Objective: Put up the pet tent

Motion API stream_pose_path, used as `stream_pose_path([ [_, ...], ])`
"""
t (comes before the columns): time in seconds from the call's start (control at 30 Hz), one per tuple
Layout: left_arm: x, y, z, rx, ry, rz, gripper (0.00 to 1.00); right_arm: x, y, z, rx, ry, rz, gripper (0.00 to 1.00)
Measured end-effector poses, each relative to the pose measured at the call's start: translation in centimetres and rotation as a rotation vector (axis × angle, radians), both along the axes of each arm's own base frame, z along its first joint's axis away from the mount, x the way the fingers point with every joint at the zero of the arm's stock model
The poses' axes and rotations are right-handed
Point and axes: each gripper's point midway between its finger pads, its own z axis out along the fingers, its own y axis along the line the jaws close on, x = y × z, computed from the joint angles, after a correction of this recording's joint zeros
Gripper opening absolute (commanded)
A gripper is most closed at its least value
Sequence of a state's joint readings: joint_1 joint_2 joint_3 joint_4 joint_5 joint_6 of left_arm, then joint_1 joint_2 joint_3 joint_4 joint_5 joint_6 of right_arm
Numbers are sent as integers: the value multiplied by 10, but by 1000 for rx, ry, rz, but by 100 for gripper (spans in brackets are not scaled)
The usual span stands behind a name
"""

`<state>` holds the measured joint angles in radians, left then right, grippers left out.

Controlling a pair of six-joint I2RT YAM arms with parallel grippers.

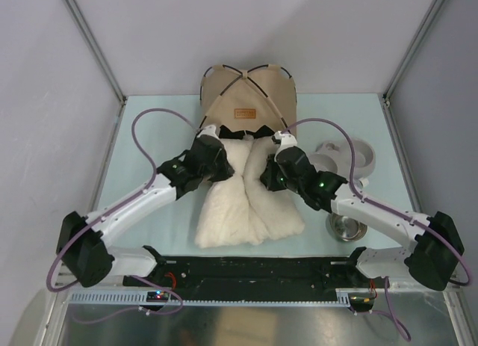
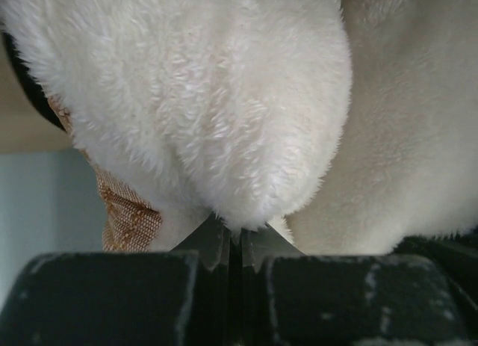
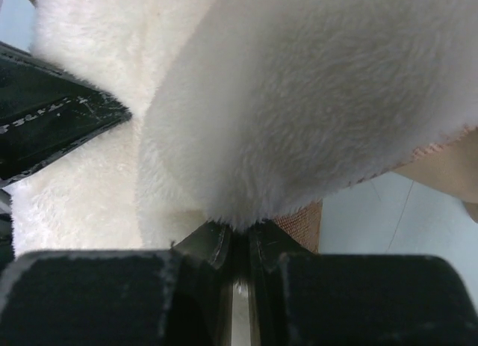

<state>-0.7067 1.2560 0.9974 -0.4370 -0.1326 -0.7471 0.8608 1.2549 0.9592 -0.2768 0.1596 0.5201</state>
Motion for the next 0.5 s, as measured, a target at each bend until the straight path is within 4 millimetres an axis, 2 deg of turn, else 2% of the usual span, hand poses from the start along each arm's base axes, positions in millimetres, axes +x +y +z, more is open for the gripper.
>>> stream_pose_path([
  [0.27,30,-16,-2,95,-1,-31,0,12,6,-26,-49,37,-9,0],
  [0.5,53,-13,3,180,-35,-4,0,43,13,-27,-77,35,-36,2],
])
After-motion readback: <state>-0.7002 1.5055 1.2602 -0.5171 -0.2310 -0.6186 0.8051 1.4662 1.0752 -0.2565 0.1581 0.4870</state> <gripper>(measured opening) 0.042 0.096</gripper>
